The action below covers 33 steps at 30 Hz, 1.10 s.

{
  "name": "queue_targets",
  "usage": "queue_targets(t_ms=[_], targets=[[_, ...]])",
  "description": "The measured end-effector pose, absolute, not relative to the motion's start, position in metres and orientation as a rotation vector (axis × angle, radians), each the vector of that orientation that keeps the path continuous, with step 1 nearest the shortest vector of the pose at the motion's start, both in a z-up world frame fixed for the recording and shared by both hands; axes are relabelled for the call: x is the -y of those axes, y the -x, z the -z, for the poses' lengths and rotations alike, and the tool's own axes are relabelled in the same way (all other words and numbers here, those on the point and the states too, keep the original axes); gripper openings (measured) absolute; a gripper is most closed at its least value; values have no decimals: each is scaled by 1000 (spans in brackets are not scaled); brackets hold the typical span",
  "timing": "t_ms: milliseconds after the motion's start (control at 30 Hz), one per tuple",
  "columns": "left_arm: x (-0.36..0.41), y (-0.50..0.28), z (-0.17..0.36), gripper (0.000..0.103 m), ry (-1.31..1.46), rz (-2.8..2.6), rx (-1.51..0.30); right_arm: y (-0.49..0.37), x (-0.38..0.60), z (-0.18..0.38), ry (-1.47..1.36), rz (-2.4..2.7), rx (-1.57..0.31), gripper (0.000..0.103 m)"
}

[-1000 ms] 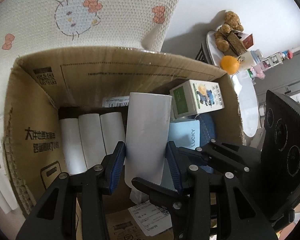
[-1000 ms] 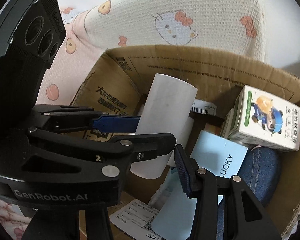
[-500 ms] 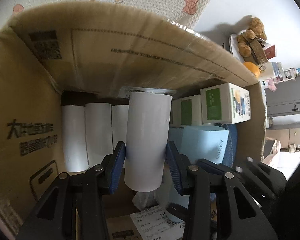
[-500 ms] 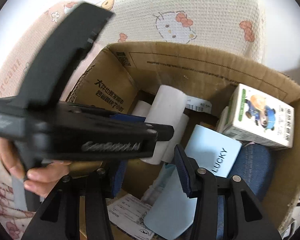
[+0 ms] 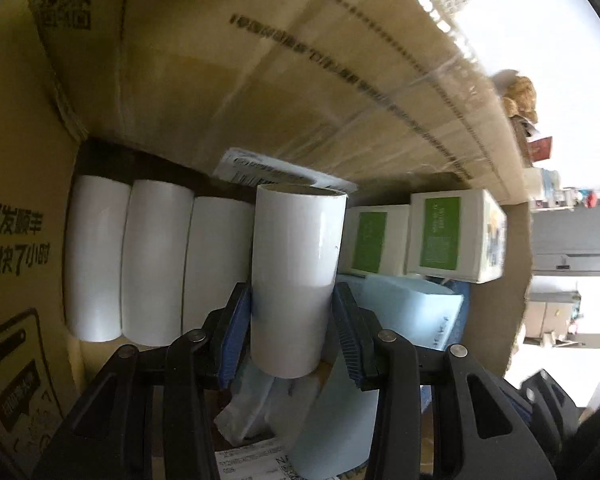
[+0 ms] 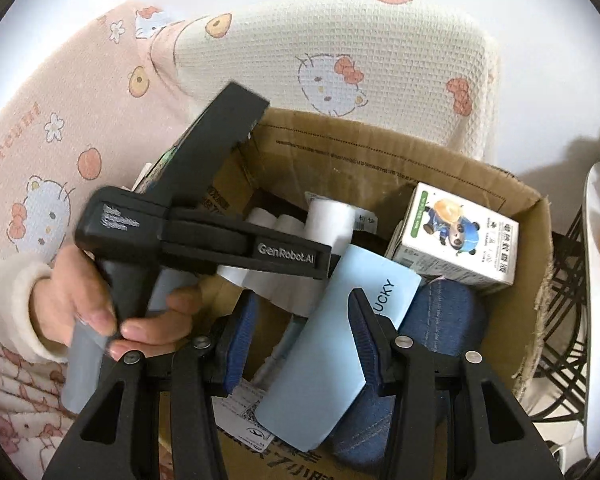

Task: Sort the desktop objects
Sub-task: 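Lower the tube beside the other tubes in the box, open left gripper, then move the left gripper back to the items on the blanket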

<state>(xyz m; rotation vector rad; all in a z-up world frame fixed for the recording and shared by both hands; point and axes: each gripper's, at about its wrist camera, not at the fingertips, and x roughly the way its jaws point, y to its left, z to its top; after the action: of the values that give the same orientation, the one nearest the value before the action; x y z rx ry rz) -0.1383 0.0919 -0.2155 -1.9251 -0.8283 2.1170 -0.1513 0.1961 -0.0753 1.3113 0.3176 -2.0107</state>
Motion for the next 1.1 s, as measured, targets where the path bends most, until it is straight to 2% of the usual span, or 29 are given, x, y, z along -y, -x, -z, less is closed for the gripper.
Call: queue_targets(t_ms=[433, 467, 500, 567, 600, 900, 967, 1100], targets=[[-99, 146, 233, 46, 2032, -2006, 896, 143, -215, 61, -1305, 2046, -295, 44], [-102, 146, 231, 40, 2040, -2038, 845, 144, -216, 61, -1308, 2046, -293, 44], [-105, 146, 229, 23, 2058, -2059, 795, 143, -216, 62, -1308, 2045, -293, 44], [-109, 146, 227, 10, 2046, -2052, 785, 142, -214, 63, -1309, 2044, -287, 44], [-111, 145, 223, 7, 2042, -2085, 762, 142, -216, 63, -1309, 2045, -281, 44], [-118, 129, 148, 7, 1741, -2293, 553, 141, -206, 61, -1290, 2056, -270, 44], [-110, 125, 129, 14, 1664, -2323, 501, 142, -205, 62, -1290, 2055, -253, 44], [-93, 118, 97, 54, 1508, -2381, 481, 143, -200, 61, -1291, 2064, -220, 44]])
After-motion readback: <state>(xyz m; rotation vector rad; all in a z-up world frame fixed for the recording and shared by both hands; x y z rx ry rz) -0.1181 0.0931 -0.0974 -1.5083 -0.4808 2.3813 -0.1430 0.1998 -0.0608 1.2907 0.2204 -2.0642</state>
